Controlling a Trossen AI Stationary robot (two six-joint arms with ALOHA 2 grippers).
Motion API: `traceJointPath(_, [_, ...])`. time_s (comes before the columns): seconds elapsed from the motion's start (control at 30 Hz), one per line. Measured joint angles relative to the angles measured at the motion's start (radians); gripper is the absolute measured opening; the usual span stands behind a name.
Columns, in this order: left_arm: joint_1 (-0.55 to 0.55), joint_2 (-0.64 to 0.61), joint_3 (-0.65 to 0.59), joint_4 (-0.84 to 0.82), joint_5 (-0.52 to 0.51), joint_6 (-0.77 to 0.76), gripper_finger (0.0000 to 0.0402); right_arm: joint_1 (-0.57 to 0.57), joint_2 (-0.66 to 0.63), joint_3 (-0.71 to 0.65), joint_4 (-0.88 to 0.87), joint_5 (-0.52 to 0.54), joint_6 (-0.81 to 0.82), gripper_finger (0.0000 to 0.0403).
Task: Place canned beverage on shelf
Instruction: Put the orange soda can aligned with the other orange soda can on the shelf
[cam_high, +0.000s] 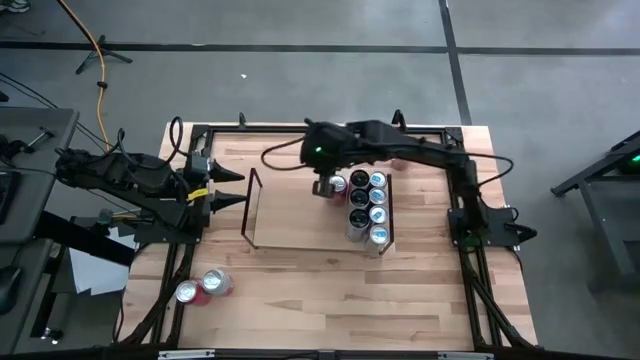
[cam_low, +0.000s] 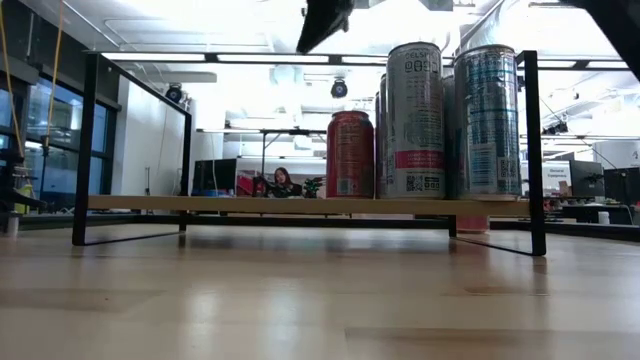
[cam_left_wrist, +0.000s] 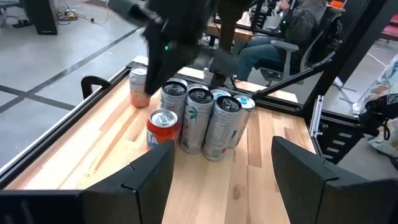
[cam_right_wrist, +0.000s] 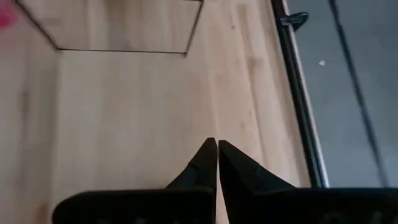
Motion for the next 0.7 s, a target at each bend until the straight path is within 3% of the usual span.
traceJointPath(0.2, [0.001, 0.0, 0.0, 0.005, -0.018, -0.005, 0.0225, 0.009, -0.082, 0.0, -0.087, -0.092, 0.008, 0.0])
traceJointPath(0.47, [0.001, 0.011, 0.0, 0.096, -0.014, 0.037, 0.0225, 0.049, -0.204, -0.059, -0.14, -0.089, 0.055, 0.0])
traceJointPath(0.57, [0.001, 0.019, 0.0, 0.136, -0.012, 0.075, 0.0225, 0.072, -0.309, -0.207, -0.065, -0.086, 0.104, 0.0])
traceJointPath(0.7, [0.002, 0.021, -0.047, 0.294, 0.012, 0.142, 0.0225, 0.127, -0.521, -0.537, 0.167, -0.042, 0.222, 0.0])
